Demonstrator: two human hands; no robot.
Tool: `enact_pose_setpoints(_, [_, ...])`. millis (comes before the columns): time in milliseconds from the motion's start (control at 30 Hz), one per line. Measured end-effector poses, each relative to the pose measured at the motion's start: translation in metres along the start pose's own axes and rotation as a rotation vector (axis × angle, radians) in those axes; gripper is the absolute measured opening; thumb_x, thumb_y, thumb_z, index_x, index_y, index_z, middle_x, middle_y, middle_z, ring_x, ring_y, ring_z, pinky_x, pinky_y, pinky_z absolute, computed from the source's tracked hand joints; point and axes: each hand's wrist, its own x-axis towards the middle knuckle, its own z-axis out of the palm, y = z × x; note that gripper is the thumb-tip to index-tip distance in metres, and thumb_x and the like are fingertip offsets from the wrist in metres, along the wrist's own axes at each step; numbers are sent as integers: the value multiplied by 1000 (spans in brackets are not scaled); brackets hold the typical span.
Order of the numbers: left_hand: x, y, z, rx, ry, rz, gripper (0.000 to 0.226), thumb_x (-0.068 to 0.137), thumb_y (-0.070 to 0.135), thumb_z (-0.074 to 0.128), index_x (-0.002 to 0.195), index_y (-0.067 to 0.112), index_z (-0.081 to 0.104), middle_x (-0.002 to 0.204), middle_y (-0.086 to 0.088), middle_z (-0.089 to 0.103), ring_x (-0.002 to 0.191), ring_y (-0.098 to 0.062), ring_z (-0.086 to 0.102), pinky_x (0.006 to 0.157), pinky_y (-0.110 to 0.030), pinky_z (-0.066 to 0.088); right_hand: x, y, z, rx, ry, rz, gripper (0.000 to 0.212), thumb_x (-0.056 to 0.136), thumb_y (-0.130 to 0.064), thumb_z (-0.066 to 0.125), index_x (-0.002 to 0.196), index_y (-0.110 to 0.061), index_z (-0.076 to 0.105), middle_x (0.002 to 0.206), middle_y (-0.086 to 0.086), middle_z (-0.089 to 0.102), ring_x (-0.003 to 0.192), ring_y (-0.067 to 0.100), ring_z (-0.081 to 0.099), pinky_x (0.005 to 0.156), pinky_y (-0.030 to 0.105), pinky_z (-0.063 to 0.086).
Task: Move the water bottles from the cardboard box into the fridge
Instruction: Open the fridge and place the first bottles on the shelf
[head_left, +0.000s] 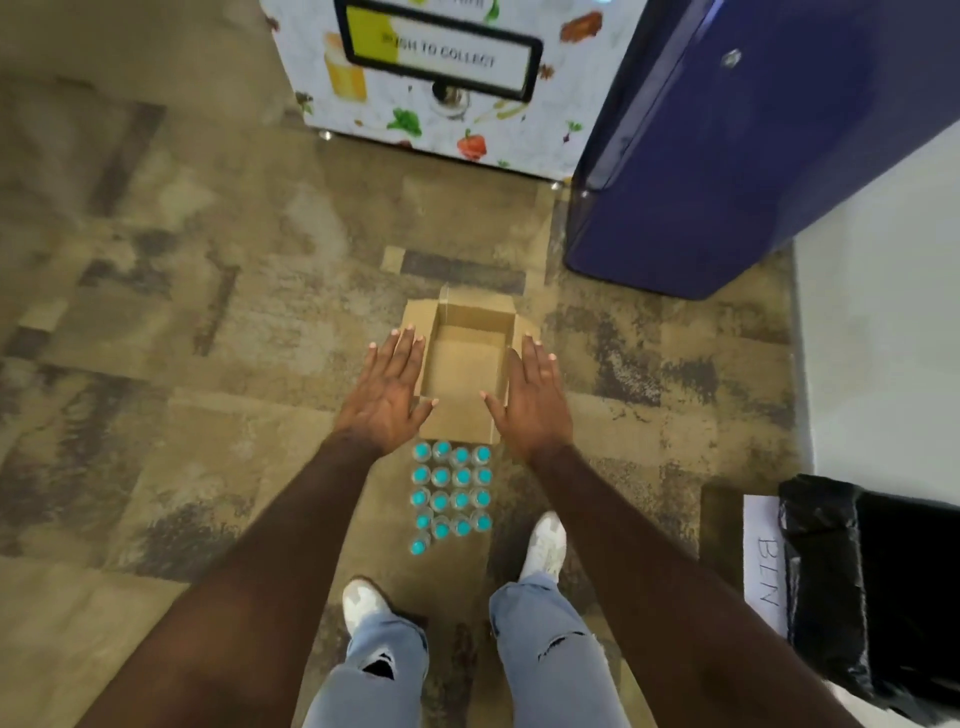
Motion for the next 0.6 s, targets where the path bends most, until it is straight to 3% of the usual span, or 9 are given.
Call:
enact_pose_setpoints(200, [27,28,-84,45,132,96,80,103,51,34,161,7,1,169,-12,-6,156,-26,-8,127,-45,-3,0,17,-85,-35,128,82,83,101,-58,32,160,-7,2,167,15,0,155,29,0,126,45,8])
enact_pose_setpoints(367, [47,65,-145,80,214,219,78,103,48,39,160,6,9,168,-13,9,156,-28,7,127,-46,3,-5,36,-139,-39,232,211,74,103,-49,27,159,-5,7,167,18,4,155,30,4,126,46,4])
enact_pose_setpoints(600, [71,125,-194,99,302,264,72,101,36,45,160,6,16,168,-16,6,156,-29,2,127,-47,2,-13,80,-188,6,305,239,73,103,-45,28,159,-3,7,167,18,4,155,29,4,127,45,4])
